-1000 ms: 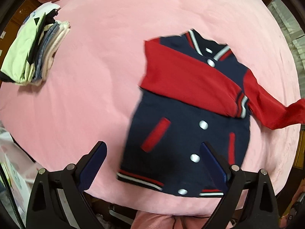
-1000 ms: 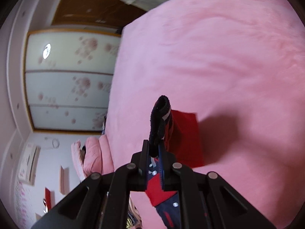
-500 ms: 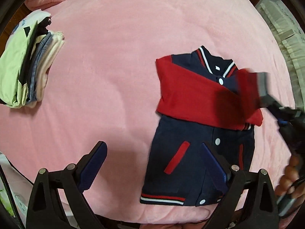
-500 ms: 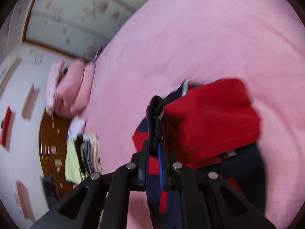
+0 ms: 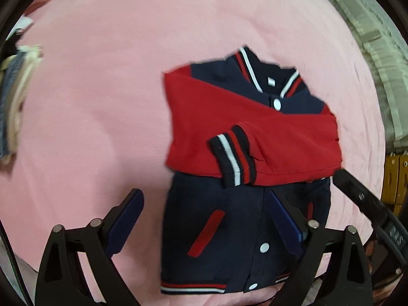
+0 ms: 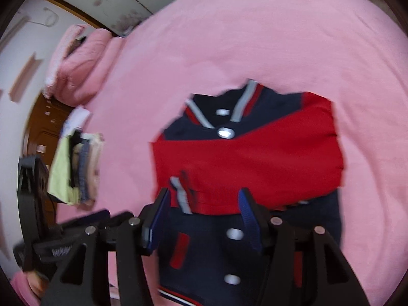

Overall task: Fold large clothes
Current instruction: 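Fold the red sleeve across the chest with the right gripper toward the left gripper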

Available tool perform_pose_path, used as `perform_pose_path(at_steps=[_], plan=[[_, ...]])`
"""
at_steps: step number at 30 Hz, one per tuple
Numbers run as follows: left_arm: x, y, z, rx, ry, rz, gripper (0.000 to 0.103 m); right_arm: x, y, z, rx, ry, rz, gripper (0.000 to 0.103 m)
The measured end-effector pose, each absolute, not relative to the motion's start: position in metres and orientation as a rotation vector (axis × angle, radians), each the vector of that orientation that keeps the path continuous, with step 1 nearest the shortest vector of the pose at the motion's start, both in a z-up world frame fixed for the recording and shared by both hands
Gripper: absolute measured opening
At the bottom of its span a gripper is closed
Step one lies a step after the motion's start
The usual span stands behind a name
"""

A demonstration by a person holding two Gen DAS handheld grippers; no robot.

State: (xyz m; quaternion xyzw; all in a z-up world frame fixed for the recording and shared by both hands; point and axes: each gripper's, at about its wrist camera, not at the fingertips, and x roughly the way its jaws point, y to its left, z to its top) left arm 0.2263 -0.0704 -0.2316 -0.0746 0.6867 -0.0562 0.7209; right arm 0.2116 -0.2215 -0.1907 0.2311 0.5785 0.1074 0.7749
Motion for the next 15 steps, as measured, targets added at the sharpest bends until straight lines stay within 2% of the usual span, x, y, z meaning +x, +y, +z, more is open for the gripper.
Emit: perform_pose_path(at_steps=[1,5,6,9,11,12,14,15], plan=[[0.230,-0.075,-0.240,-0.168,1.532,-0.137,0.086,0.209,-0.228,-0.195,0.491,1.271,0.209,0.055],[0.250,-0.096,-0.274,-0.167,1.606,-0.121,0.078,0.199,-0.255,-0.214,0.507,1.349,0.111,0.055],[0.253,-0.099,-0.280,-0.172,1.618,-0.116,0.072,0.195,-0.263,-0.218,0.518,1.366,0.086,0.055],[0.262,-0.108,-0.295,-0.192,1.639,-0.121,0.064,0.187,-0.279,-0.226,0.534,1.389,0.032,0.055],[0.265,-0.113,-0.304,-0.171,1.658,-0.102,0.053,0.183,-0.288,-0.231,0.542,1.402,0.009,0.055],[0.266,-0.116,-0.306,-0.189,1.659,-0.115,0.041,0.182,-0.291,-0.233,0.547,1.409,0.001,0.055],[0.266,-0.123,-0.304,-0.187,1.651,-0.117,0.030,0.178,-0.297,-0.237,0.555,1.426,-0.009,0.055],[0.266,-0.126,-0.301,-0.178,1.643,-0.121,0.017,0.177,-0.300,-0.239,0.557,1.432,-0.016,0.055]])
